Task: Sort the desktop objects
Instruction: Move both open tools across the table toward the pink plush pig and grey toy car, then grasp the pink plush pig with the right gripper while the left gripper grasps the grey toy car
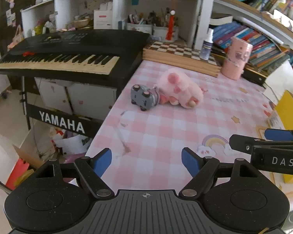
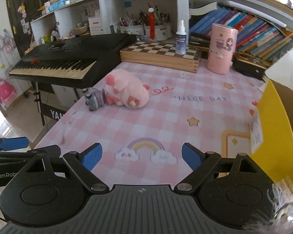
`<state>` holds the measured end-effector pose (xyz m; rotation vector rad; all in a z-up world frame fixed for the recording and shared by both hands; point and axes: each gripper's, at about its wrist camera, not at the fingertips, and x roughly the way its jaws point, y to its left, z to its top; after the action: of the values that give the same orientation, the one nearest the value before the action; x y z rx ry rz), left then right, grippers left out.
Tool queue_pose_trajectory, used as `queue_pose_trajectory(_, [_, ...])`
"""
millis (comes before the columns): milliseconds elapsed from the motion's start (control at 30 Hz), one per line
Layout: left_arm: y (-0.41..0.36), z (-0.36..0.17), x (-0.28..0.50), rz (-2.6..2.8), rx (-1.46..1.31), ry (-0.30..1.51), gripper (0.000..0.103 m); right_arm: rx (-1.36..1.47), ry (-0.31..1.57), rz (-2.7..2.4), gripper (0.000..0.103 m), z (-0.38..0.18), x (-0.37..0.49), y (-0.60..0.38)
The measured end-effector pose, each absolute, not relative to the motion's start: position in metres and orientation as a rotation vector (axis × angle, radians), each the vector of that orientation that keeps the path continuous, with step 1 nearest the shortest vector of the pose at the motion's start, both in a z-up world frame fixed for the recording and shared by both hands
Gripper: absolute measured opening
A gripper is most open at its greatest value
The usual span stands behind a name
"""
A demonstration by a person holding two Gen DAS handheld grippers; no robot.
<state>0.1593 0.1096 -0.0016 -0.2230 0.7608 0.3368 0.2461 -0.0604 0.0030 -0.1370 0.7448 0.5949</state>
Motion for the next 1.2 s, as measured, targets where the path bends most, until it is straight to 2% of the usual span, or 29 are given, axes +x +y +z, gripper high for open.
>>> queue_pose_trajectory(467, [0.134,-0.002,0.195,0.499,-0.254,0.776,0.081,-0.204,0.783,0.713,0.089,-0.005,0.336,-0.006])
queue_pose_trajectory(833, [0.136,-0.008,0.218,0.529,-0.236,0.824,0.081,-0.551,0.689,0.843,0.094,-0.041,0.383,0.068])
queue_pose_trajectory(1033, [0.138,-0.010,0.227,0.523,-0.231,0.832,0.081,-0.586,0.673,0.906,0.094,-0.051,0.402,0.086])
queue_pose_trajectory(1067, [0.138,-0.010,0.230,0.519,-0.233,0.833,0.081,-0.582,0.675,0.921,0.092,-0.052,0.404,0.087])
queue_pose_trajectory(1133, [0.139,-0.012,0.235,0.510,-0.236,0.834,0.081,-0.574,0.687,0.963,0.081,-0.054,0.407,0.088])
queue_pose_trajectory(1167, [0.140,-0.013,0.238,0.506,-0.236,0.835,0.081,-0.567,0.692,0.984,0.062,-0.054,0.409,0.087])
queue_pose_trajectory(1200, [0.140,-0.013,0.242,0.503,-0.234,0.834,0.081,-0.561,0.696,0.989,0.062,-0.054,0.410,0.085])
